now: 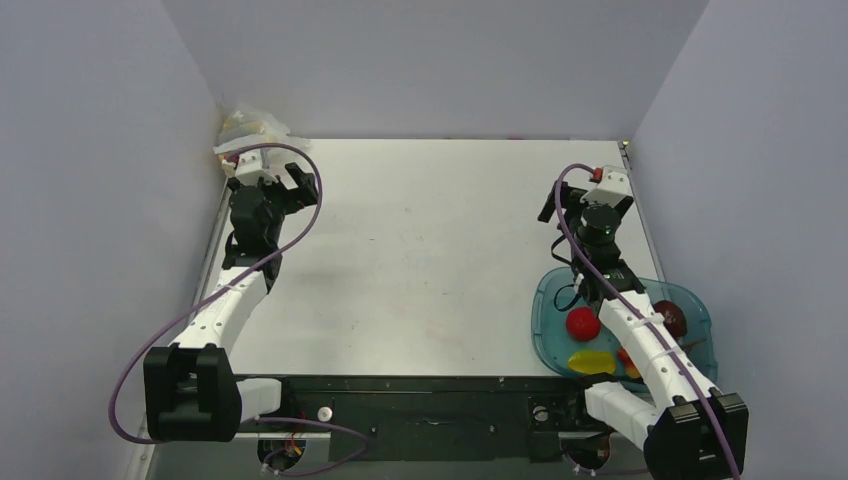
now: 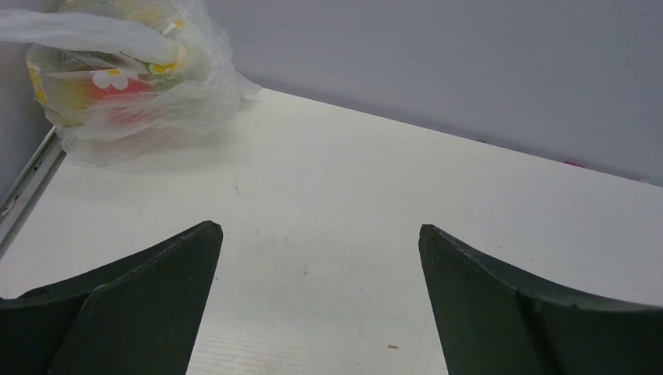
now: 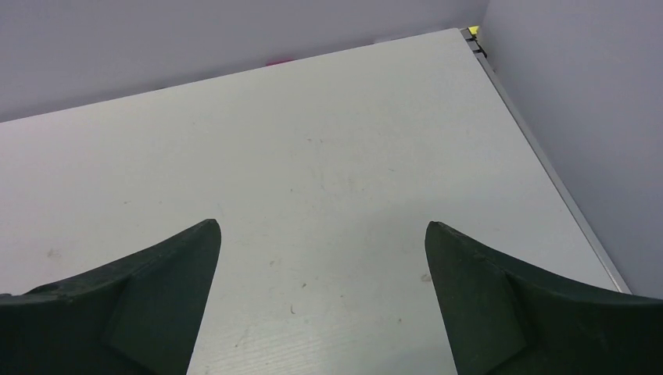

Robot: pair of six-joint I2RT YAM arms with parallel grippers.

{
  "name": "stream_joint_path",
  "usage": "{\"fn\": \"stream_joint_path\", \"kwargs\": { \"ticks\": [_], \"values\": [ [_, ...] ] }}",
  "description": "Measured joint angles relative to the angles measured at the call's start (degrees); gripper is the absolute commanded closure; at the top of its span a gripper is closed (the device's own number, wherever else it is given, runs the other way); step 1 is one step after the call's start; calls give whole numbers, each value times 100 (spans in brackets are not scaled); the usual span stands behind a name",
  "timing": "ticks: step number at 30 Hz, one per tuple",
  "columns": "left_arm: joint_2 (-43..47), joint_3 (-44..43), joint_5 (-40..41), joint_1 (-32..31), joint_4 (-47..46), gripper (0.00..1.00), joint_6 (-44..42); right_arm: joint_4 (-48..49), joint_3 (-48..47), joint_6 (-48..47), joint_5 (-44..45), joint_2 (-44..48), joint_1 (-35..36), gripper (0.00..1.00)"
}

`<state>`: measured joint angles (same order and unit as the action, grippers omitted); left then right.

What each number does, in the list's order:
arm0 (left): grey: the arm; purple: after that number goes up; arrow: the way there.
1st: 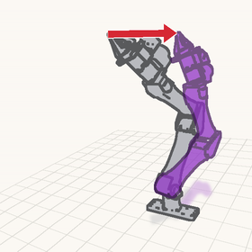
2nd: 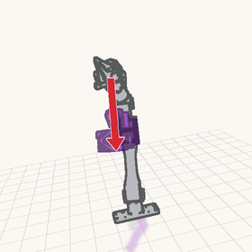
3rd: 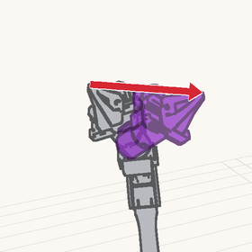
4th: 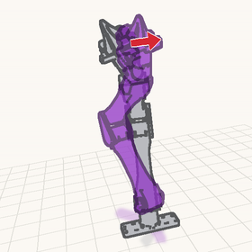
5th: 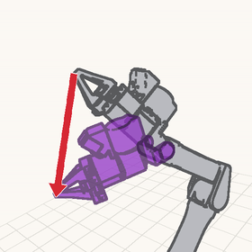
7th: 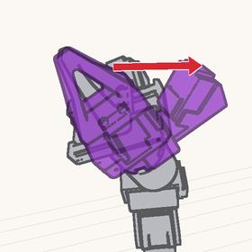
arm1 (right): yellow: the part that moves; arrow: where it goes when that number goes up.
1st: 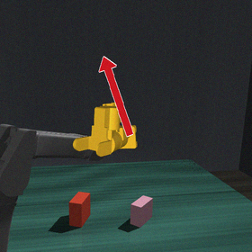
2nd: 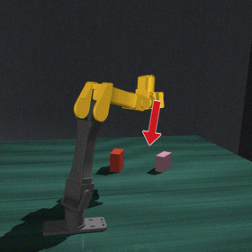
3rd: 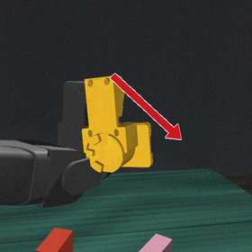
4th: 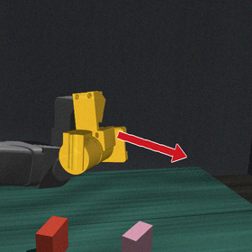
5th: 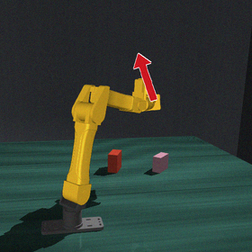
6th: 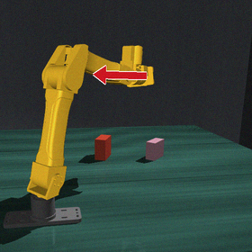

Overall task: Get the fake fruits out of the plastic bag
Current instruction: Move the plastic bag to the center of the board.

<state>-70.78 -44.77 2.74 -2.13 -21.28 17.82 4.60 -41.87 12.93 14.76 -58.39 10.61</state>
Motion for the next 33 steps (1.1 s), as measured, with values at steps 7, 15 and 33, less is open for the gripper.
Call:
{"fn": "stream_joint_path", "kwargs": {
  "ticks": [7, 15, 33],
  "values": [
    [4, 33, 20, 0, -199, 3, -37, 310, 142, -13, -271, 74, 149, 0],
    [-146, 85, -9, 4, -485, 3, -22, 807, 472, 125, -247, 297, 240, 0],
    [-2044, -127, 317, 859, -887, 4, 774, 103, -247, 131, -317, -138, 850, 1]
  ]
}}
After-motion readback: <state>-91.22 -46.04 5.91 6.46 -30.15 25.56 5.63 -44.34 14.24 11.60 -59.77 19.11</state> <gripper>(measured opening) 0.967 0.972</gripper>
